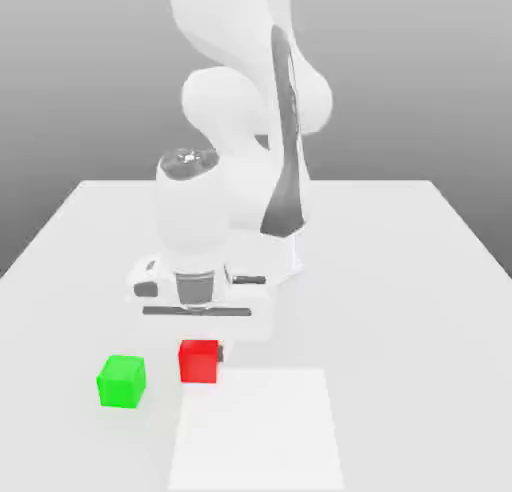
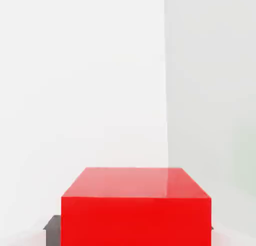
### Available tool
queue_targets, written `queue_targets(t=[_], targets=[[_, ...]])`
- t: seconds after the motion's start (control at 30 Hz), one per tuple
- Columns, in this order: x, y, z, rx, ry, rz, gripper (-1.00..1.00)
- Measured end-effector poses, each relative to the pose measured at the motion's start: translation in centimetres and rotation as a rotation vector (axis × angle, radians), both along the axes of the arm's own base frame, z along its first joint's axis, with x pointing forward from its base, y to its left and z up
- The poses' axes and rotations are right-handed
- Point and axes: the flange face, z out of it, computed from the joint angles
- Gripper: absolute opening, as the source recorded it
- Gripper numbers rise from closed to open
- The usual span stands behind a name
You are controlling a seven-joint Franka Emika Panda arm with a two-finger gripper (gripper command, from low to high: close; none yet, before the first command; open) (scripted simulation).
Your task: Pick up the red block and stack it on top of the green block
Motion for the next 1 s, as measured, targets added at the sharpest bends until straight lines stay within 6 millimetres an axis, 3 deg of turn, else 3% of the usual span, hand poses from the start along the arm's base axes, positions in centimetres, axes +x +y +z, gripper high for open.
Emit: queue_targets(t=[0.1, 0.2, 0.67, 0.87, 0.9, 1.0], targets=[[-0.2, 0.0, 2.3, 0.0, 0.001, -0.001, -1.0], [0.3, -1.2, 3.4, 0.003, -0.002, -0.101, -1.0], [1.7, -10.4, 6.3, 0.002, -0.001, -0.729, -1.0], [1.8, -11.1, 1.5, 0.001, -0.001, -0.768, -1.0], [1.7, -11.1, 0.5, 0.001, -0.001, -0.77, 1.0], [1.7, -11.1, 0.5, 0.001, -0.001, -0.77, 1.0]])
